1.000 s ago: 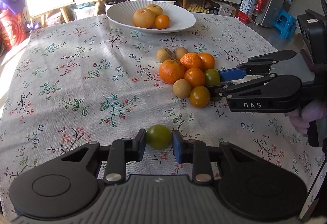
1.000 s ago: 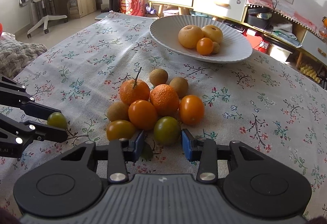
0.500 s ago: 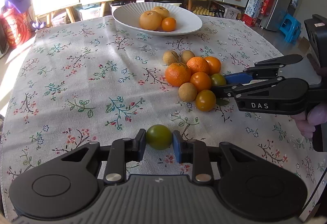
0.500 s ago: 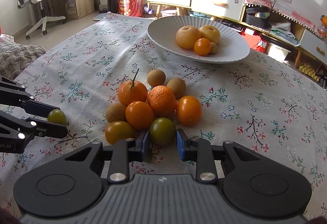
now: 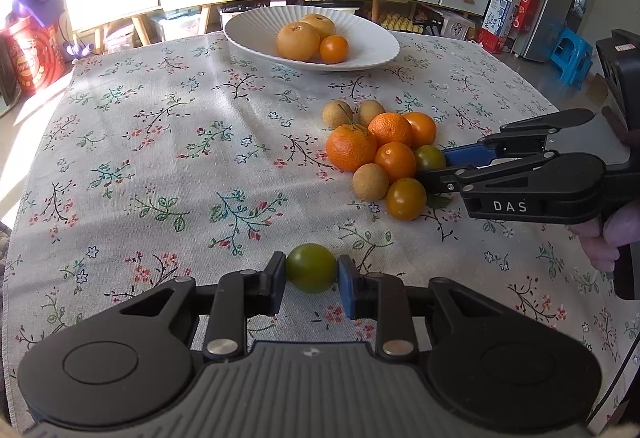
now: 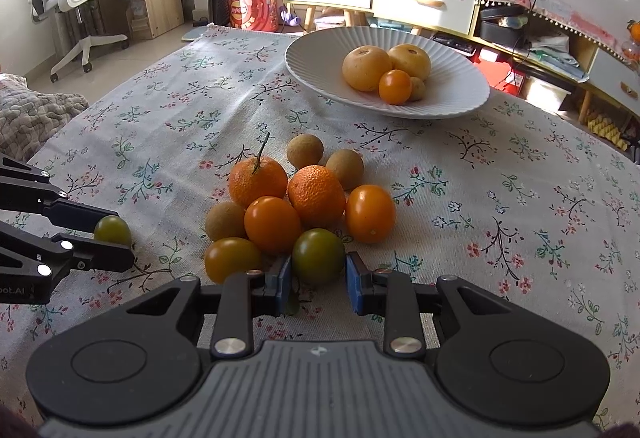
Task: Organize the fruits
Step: 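Grasp a green citrus with left tool while right tool grasps a green-orange citrus, then carry both green citrus fruits into the white bowl and open both tools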
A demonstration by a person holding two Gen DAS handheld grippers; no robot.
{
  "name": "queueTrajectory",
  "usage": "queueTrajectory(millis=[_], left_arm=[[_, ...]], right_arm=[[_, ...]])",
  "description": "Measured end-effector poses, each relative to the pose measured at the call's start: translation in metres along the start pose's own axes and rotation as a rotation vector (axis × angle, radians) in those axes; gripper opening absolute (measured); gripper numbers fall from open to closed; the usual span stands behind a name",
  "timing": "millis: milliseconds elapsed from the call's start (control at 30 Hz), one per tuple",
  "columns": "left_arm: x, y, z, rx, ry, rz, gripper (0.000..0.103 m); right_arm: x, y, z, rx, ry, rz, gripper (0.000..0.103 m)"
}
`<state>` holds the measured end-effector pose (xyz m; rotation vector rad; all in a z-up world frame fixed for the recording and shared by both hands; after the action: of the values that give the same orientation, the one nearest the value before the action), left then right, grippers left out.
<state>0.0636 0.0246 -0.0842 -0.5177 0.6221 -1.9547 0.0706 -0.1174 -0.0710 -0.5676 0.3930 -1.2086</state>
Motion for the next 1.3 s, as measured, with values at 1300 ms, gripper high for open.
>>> queueTrajectory(millis=[1300], left_arm=[[0.008, 0.022, 0.07, 0.109, -0.082, 0.032, 0.017]], right_arm=[[0.017, -0.024, 0.059, 0.131, 0.126, 0.001, 0.025]])
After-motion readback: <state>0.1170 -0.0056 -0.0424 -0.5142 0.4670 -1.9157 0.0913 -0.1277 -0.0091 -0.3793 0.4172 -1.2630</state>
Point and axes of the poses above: each gripper's, at about its wrist camera, not at the fingertips, and y roughly the way its jaws point, x to its right, z to its top, the point moved 9 cm from there along y, roughly the way its jaws point, and after that the axes turned 12 degrees about x, right-handed, at the moved point
